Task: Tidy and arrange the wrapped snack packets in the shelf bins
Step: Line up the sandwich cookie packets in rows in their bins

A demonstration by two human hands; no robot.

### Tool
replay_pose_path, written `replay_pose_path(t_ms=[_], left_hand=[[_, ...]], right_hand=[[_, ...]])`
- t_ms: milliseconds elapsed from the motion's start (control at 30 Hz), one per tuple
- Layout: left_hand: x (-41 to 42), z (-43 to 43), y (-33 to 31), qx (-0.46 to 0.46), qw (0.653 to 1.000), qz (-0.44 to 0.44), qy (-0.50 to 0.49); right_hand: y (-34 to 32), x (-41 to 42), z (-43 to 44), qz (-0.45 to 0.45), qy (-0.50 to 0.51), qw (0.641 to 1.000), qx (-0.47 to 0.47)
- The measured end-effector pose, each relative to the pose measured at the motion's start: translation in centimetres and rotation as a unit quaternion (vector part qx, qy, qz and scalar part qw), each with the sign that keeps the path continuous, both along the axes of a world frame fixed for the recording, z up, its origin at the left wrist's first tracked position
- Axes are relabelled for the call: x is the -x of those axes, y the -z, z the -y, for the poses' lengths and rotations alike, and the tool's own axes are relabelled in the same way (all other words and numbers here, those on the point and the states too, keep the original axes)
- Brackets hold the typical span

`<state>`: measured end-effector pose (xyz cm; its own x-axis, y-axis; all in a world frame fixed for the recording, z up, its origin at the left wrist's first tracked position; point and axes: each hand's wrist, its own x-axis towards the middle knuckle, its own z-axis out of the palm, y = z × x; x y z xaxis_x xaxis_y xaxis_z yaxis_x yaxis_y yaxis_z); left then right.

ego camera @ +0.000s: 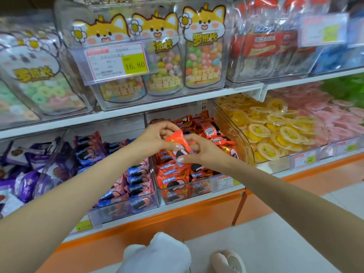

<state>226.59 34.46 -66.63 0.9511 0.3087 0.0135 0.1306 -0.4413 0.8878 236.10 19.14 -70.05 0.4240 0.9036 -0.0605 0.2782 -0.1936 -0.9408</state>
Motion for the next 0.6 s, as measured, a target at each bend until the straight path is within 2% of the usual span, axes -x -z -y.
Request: replay_pose_path(t_ms=[100,167,267,500,600], left_hand=[[-0.6,0.6,-0.3,0.019,0.999,0.034,-0.011],[-0.8,0.8,-0.2,0.015,1.0,0.017,-0.006],[-0.9,1.6,0.2,0.038,0.999,-0.038,0.004],[-1.6,2.8,1.3,0.086,0.996,-0.034,0.007],[-1.5,2.5,1.5,0.107,0.993,-0.041,-0.001]], right_hand=[[-0.6,-1.1,0.5,0.028,0.037,0.999,-0.004],[-1.1,-2.0,1.1,0.044,0.065,0.997,-0.003],[-1.5,-2.8,1.9,0.01,0.089,0.995,-0.033],[-1.7,-3.5,3.0,0.005,0.052,0.999,-0.01],[-1.9,-4.2,4.1,-0.033,0.077,0.994,-0.063]])
